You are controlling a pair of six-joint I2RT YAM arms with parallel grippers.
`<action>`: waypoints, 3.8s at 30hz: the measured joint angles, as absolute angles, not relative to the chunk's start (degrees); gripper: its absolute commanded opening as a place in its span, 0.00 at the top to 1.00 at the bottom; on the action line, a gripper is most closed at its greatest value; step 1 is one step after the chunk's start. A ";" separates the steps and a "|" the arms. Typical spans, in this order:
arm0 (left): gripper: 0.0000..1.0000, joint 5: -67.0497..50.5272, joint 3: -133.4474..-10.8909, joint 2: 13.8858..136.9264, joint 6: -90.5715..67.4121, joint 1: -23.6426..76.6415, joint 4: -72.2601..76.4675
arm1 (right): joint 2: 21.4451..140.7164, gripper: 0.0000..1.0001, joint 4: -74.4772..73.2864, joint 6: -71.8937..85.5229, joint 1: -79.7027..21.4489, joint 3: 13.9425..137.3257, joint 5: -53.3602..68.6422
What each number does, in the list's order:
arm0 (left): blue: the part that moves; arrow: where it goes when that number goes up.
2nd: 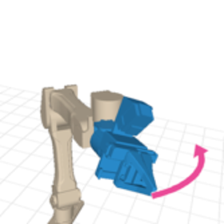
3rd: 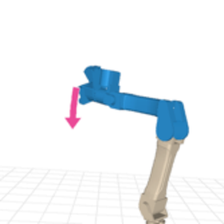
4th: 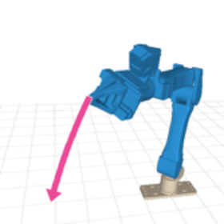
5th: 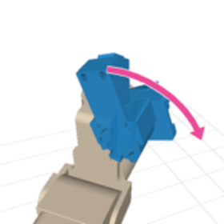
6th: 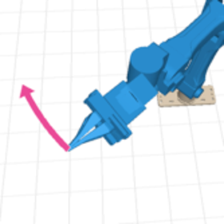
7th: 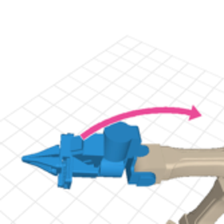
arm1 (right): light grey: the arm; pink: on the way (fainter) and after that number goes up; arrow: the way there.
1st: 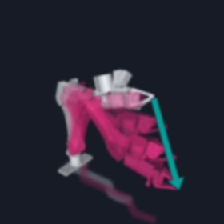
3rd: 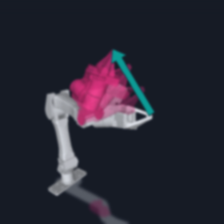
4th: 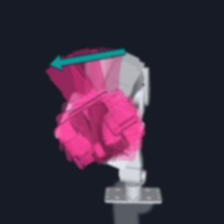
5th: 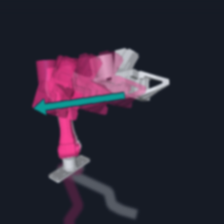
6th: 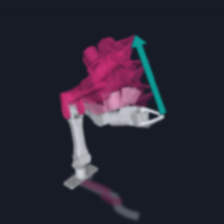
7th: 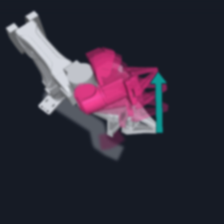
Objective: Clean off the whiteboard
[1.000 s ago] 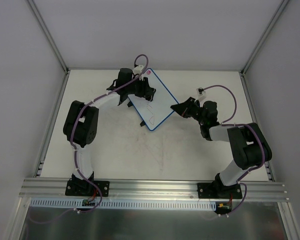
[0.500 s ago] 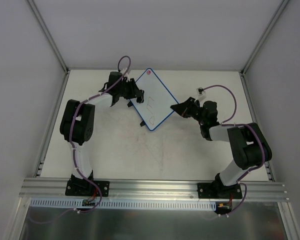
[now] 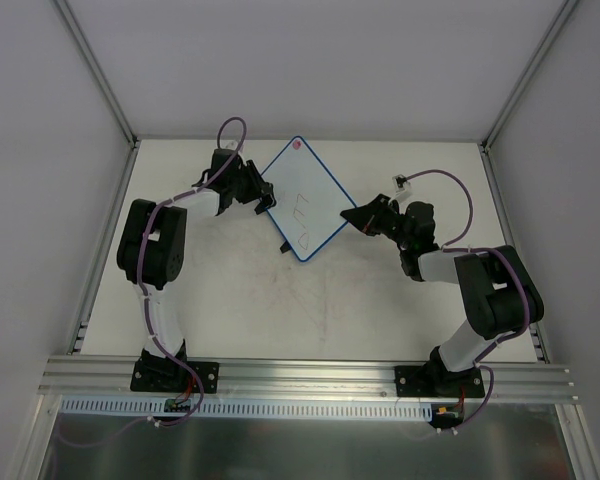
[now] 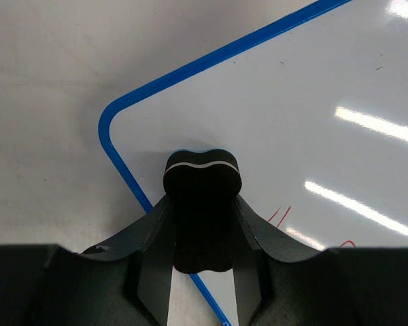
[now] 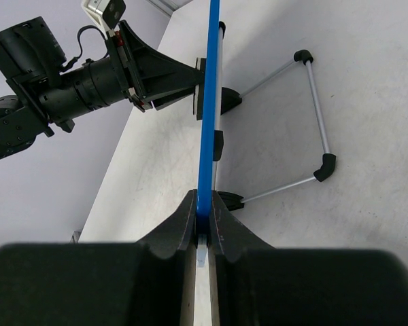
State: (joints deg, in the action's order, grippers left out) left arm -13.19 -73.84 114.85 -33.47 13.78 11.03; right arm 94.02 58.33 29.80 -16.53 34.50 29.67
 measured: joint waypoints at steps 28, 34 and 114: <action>1.00 -13.15 -65.14 108.88 -22.94 21.96 20.71 | 94.04 1.00 58.33 29.82 -16.14 34.50 29.82; 1.00 -16.56 -63.24 107.77 -19.86 23.38 23.86 | 94.04 1.00 58.24 29.82 -16.08 34.50 29.82; 1.00 -9.63 -56.80 107.22 -26.57 19.16 25.17 | 94.48 1.00 58.65 29.58 -16.05 35.18 30.83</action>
